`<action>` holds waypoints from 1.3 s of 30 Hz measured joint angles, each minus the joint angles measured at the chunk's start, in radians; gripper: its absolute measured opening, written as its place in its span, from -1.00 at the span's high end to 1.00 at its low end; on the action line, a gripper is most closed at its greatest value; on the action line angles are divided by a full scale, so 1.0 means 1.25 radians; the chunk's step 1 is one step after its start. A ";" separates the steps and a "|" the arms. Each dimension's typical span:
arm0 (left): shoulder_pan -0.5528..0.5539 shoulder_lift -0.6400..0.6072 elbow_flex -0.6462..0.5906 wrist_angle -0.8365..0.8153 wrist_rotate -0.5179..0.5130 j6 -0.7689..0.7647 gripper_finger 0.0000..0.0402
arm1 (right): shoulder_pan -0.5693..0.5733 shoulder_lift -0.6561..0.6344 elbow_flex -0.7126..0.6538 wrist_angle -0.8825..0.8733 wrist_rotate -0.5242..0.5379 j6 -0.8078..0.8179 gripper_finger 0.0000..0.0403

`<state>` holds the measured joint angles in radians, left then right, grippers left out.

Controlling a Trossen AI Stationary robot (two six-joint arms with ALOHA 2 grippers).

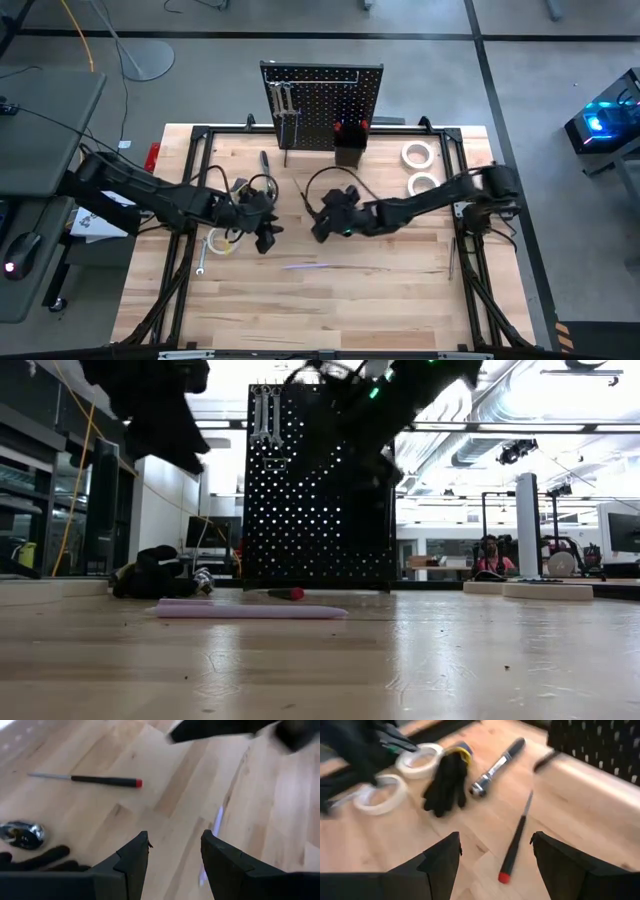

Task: Hang tools onto peg board
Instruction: Put the nut driver into the black bin on the pegboard

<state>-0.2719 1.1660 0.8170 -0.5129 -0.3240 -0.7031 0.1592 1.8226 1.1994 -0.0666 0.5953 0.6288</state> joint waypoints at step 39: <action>-0.015 -0.045 0.001 -0.009 -0.025 -0.036 0.18 | 0.018 0.266 0.250 -0.555 -0.219 0.083 0.86</action>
<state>-0.2901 1.1099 0.8177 -0.5247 -0.3547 -0.7486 0.1820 2.1552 1.5123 -0.7600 0.3221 0.7325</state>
